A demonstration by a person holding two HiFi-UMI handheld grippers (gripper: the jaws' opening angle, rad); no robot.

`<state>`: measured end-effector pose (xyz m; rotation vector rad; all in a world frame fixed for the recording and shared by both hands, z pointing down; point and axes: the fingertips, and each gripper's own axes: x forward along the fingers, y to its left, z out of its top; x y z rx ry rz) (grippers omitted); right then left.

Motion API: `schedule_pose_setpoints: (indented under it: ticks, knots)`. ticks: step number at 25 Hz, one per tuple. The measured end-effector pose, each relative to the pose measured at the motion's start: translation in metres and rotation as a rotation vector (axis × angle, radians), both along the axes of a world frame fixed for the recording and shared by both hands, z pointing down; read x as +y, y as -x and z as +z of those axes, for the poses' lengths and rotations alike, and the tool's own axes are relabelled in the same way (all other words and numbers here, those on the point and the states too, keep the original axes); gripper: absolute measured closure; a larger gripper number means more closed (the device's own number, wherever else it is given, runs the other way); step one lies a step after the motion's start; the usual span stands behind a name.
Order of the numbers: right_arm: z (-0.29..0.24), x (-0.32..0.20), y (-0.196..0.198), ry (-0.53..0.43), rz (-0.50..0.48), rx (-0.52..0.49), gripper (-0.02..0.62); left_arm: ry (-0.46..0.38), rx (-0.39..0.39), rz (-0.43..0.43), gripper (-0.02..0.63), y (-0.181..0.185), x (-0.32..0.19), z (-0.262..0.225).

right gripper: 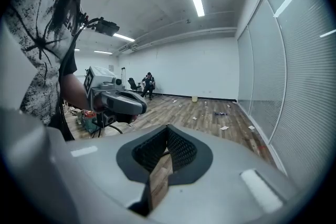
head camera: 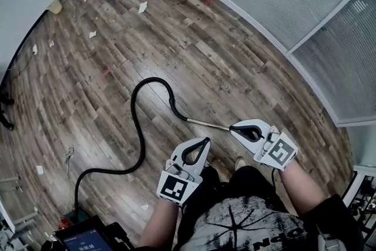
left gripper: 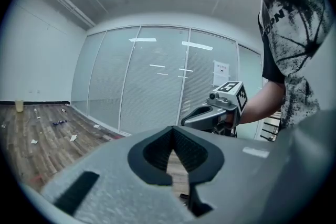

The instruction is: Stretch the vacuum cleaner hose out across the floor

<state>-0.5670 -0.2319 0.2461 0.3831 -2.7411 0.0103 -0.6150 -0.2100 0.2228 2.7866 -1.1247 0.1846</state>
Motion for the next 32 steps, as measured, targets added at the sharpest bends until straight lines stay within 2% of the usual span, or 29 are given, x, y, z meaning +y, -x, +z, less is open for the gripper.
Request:
schedule_pose_setpoints:
  ticks: [3, 7, 13, 17, 22, 26, 32]
  knots:
    - [0.01, -0.001, -0.007, 0.021, 0.011, 0.012, 0.588, 0.012, 0.015, -0.011, 0.606, -0.003, 0.0, 0.005]
    - [0.027, 0.001, -0.016, 0.04, -0.005, 0.049, 0.588, 0.031, -0.065, -0.009, 0.606, -0.01, 0.006, 0.02]
    - [0.073, -0.003, -0.043, 0.078, -0.062, 0.084, 0.578, 0.076, -0.03, -0.087, 0.606, -0.029, 0.001, 0.04]
    - [0.117, -0.012, -0.044, 0.094, -0.1, 0.093, 0.568, 0.117, -0.029, -0.14, 0.606, -0.03, -0.004, 0.075]
    - [0.218, -0.02, -0.048, 0.142, -0.132, 0.167, 0.54, 0.153, -0.039, -0.176, 0.606, -0.031, -0.008, 0.154]
    - [0.288, -0.02, -0.056, 0.195, -0.1, 0.215, 0.521, 0.168, 0.112, -0.288, 0.606, -0.023, -0.015, 0.183]
    - [0.493, -0.016, -0.094, 0.275, -0.088, 0.372, 0.473, 0.164, 0.163, -0.332, 0.606, -0.037, -0.028, 0.289]
